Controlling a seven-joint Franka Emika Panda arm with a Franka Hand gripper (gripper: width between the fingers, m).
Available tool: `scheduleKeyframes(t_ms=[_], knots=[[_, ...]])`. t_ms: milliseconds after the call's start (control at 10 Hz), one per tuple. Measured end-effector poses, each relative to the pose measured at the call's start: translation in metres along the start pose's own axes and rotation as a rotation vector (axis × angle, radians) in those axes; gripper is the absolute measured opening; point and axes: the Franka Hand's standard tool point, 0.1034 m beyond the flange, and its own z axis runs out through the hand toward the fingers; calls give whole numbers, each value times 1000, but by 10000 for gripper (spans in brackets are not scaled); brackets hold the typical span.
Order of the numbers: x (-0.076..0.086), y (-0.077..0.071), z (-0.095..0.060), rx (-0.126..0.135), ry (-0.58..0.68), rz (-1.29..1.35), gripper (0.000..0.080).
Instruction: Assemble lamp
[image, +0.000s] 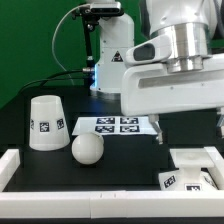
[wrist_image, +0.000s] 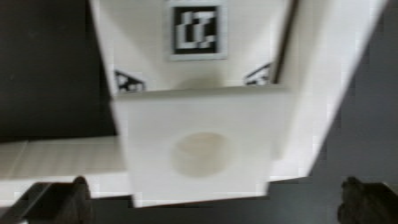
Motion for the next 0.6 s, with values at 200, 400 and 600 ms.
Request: scheduleKeyframes(t_ms=[200, 400, 600], knots=[[-1, 2, 3, -3, 1, -4, 699], [-1, 2, 3, -3, 1, -4, 699], [-9, 11, 3, -8, -50, -8, 699]])
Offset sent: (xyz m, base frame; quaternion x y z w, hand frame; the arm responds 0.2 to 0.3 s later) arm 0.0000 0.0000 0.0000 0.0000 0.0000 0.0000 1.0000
